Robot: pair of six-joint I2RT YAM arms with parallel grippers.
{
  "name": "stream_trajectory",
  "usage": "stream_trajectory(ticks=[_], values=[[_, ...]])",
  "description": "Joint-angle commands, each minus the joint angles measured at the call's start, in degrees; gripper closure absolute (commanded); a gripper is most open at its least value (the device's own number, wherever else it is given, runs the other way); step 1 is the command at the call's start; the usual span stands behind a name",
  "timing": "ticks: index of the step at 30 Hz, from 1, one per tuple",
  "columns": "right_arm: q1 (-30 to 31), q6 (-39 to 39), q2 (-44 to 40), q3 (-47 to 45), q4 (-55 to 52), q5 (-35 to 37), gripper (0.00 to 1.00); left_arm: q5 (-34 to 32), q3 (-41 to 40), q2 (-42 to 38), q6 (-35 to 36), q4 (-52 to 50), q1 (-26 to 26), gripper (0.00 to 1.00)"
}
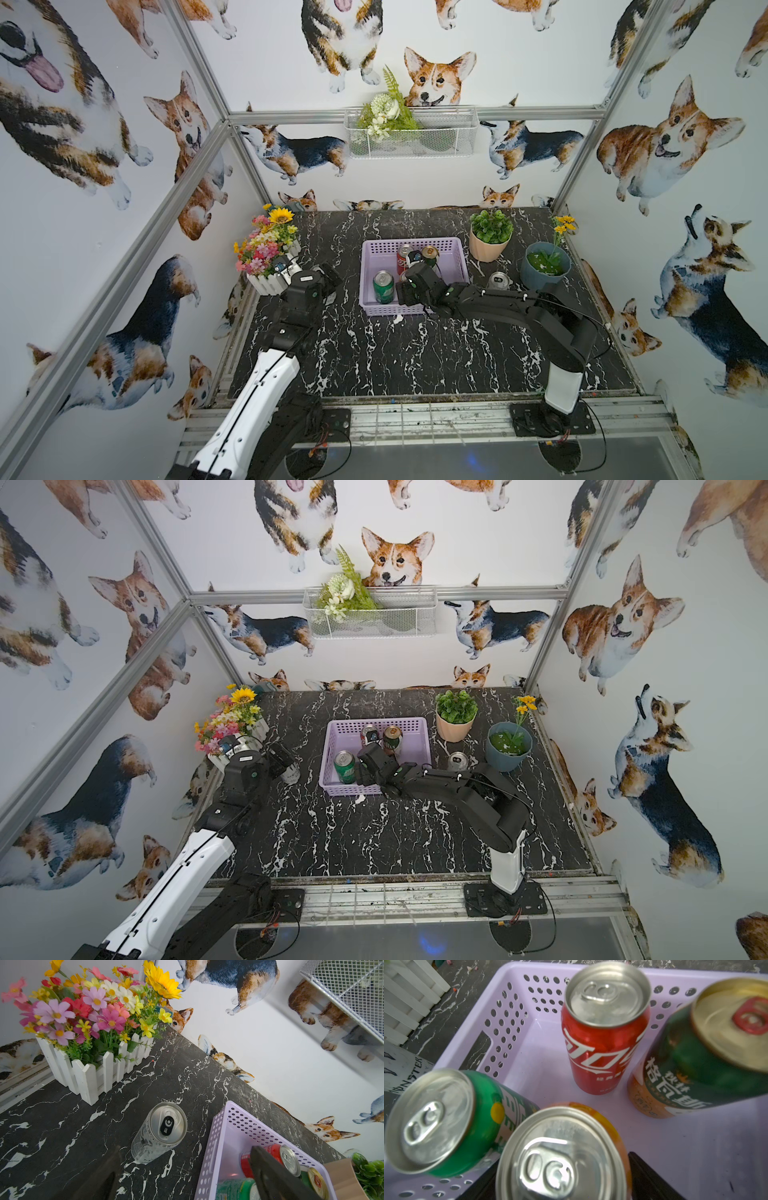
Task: Take out the drinks from the basket
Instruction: Pick up the drink from the basket.
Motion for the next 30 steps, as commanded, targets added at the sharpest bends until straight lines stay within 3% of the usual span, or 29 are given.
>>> stream_trajectory(ticks=[1, 12, 17, 21, 24, 28, 30], values=[[-0.3, -0.47, 0.7, 2.88, 0.44, 1.22, 0.18, 0.53, 0.49, 0.24, 0.74, 0.07, 0.04, 0.0], [-0.53, -0.03, 3.28, 4.18, -2.82, 0.95, 0.34, 0.87, 1.01, 0.71, 1.01, 0.46, 0.04, 0.0], [-0.7, -0.3, 2.4, 3.23, -1.58, 0.58, 0.51, 1.02, 1.11, 0.5, 1.14, 0.4, 0.04, 0.0], [-0.69, -0.51, 2.3, 3.92, -1.82, -0.31, 0.54, 1.26, 1.27, 0.46, 1.1, 0.22, 0.04, 0.0], [-0.7, -1.29, 0.84, 3.35, -0.46, -0.14, 0.67, 1.26, 1.21, 0.38, 1.1, 0.3, 0.04, 0.0], [-0.7, -3.51, -0.53, 4.77, -0.35, -0.73, 1.0, 1.31, 1.37, 0.39, 1.23, 0.15, 0.04, 0.0], [-0.68, -4.53, -1.11, 5.65, -0.82, -0.96, 1.0, 1.27, 1.46, 0.53, 1.19, 0.17, 0.04, 0.0]])
